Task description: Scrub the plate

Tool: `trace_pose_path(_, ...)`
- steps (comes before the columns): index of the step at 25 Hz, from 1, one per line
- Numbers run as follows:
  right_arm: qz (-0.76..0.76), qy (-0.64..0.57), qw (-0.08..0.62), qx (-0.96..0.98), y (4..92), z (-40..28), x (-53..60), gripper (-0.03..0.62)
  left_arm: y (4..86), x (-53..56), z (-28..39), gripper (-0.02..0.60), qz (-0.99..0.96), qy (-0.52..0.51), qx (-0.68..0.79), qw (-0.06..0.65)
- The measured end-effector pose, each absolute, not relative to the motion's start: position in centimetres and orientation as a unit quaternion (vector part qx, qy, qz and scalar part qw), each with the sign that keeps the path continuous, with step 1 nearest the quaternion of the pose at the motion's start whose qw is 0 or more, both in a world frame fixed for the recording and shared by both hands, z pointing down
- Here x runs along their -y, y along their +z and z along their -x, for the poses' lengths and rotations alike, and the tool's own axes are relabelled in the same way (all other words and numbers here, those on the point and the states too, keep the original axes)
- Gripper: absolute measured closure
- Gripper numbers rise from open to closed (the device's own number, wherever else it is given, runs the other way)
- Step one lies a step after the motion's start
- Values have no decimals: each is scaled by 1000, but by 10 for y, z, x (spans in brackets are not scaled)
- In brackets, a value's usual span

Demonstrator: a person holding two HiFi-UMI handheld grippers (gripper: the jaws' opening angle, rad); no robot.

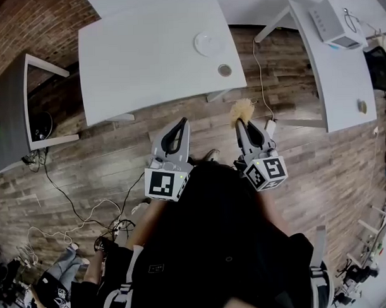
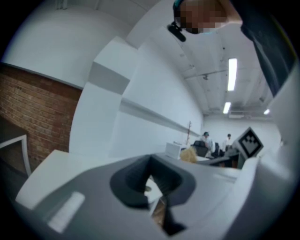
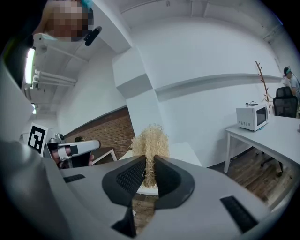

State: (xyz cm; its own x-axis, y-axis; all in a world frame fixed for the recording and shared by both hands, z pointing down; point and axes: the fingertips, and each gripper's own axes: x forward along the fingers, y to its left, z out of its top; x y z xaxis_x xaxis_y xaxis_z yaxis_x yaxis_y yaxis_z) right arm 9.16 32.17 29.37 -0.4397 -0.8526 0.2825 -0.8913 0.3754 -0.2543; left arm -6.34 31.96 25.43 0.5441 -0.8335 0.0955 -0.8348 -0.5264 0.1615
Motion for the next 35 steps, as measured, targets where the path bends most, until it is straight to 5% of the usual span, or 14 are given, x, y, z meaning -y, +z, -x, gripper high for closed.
trace_pose_path(13,-560,184,66,805,298,-62,-308,549,267,-289,95,594,-885,3,457,85)
trace_pose_path(35,-516,204,74,829,319,-109,-158,549,306,-163,33,594,-872,64,469,123)
